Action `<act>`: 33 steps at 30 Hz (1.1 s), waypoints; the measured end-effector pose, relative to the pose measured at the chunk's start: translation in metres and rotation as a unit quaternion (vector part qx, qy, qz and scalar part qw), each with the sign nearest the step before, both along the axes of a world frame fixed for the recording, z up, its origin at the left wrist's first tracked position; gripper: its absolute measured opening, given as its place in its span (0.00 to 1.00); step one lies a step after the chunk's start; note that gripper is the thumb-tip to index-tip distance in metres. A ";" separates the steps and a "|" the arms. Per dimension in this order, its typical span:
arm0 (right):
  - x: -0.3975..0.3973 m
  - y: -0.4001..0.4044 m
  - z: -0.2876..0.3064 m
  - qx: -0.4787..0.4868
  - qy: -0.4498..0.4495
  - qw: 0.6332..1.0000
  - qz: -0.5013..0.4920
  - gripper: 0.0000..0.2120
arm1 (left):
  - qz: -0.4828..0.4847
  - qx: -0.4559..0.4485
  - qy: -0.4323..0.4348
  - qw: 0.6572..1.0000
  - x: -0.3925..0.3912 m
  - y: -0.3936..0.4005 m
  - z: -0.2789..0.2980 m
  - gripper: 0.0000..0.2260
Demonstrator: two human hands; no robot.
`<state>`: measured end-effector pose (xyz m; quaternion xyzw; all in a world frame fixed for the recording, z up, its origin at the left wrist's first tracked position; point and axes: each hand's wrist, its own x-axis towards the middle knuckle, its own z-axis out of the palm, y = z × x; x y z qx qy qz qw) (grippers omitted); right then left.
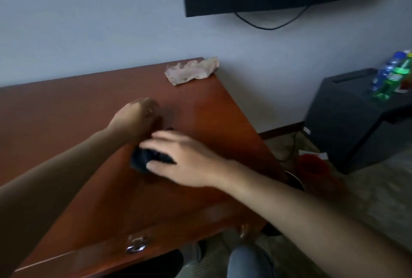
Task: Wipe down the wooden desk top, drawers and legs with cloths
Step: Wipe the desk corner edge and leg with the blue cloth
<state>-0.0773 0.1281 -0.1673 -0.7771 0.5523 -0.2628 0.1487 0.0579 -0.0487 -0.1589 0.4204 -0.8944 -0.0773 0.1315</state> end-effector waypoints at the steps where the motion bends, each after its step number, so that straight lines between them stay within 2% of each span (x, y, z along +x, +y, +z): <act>1: 0.016 -0.003 -0.007 -0.015 0.023 0.999 0.017 0.21 | -0.001 -0.004 -0.024 1.000 0.021 -0.004 -0.005 0.14; 4: 0.028 -0.020 -0.025 -0.127 0.050 0.990 0.023 0.16 | 0.031 0.000 -0.085 0.996 0.067 -0.005 -0.014 0.26; 7: -0.013 -0.050 -0.029 -0.198 0.099 0.973 -0.068 0.13 | 0.090 0.046 -0.151 0.983 0.096 -0.007 -0.016 0.37; 9: -0.056 -0.079 -0.025 -0.154 0.140 0.959 -0.193 0.13 | 0.092 0.054 -0.142 0.984 0.105 -0.006 -0.021 0.38; 11: -0.086 -0.109 -0.013 -0.050 0.117 0.945 -0.300 0.18 | 0.082 0.039 -0.110 0.990 0.107 -0.003 -0.023 0.37; 13: -0.089 -0.138 -0.006 0.013 0.088 0.937 -0.337 0.17 | 0.061 0.019 -0.067 0.996 0.108 -0.004 -0.023 0.33; 15: -0.064 -0.161 -0.002 0.009 0.072 0.947 -0.314 0.14 | 0.045 0.010 0.016 0.999 0.111 -0.005 -0.023 0.27; 17: -0.020 -0.174 0.004 -0.036 0.037 0.961 -0.272 0.10 | 0.077 0.012 0.160 0.984 0.118 -0.008 -0.024 0.21; 19: 0.027 -0.187 0.011 -0.096 -0.028 0.966 -0.240 0.10 | 0.170 0.002 0.298 0.939 0.127 -0.012 -0.024 0.13; 22: 0.102 -0.206 0.023 -0.184 -0.071 0.964 -0.180 0.12 | 0.324 0.001 0.405 0.855 0.147 -0.015 -0.022 0.07; 24: 0.148 -0.209 0.016 -0.155 -0.012 0.985 -0.071 0.13 | 0.386 -0.002 0.427 0.818 0.158 -0.014 -0.020 0.09; 26: 0.176 -0.204 0.001 -0.068 0.091 0.994 0.008 0.15 | 0.409 0.006 0.436 0.802 0.168 -0.011 -0.018 0.11; 28: 0.175 -0.202 -0.008 -0.047 0.122 0.991 -0.002 0.16 | 0.389 0.000 0.413 0.824 0.172 -0.007 -0.016 0.12; 30: 0.148 -0.198 -0.013 -0.075 0.104 0.991 -0.026 0.15 | 0.338 -0.022 0.348 0.874 0.166 -0.006 -0.017 0.10; 31: 0.123 -0.195 -0.018 -0.087 0.104 0.989 -0.049 0.15 | 0.299 -0.024 0.310 0.902 0.158 -0.004 -0.019 0.08; 33: 0.051 -0.182 -0.020 -0.095 0.147 0.973 -0.153 0.17 | 0.202 0.004 0.248 0.947 0.131 0.002 -0.020 0.15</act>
